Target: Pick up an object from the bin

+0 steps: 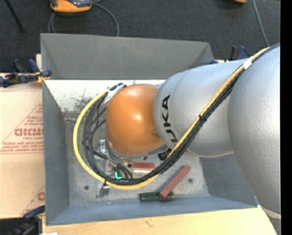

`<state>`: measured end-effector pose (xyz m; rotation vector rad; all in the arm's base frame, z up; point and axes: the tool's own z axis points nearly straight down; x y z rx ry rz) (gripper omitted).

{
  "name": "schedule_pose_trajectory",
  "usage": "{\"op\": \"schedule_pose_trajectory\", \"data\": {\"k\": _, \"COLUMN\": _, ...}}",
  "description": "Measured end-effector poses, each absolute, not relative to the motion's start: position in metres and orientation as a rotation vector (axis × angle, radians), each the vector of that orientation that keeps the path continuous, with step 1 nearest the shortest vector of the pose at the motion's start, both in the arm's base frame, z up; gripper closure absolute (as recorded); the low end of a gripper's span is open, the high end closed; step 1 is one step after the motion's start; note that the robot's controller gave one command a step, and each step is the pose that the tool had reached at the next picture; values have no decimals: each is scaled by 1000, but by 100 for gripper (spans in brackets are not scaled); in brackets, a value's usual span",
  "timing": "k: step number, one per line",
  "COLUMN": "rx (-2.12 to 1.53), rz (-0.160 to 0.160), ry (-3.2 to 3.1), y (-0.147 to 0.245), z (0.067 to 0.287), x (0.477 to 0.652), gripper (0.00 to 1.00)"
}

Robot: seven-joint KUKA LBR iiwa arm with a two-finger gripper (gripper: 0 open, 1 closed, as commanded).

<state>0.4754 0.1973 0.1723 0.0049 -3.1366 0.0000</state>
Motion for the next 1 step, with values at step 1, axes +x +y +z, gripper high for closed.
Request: {"op": "schedule_pose_trajectory", "data": {"k": 1, "rx": -1, "rz": -2, "ry": -3143, "y": 197, "z": 175, "x": 477, "gripper": 0}}
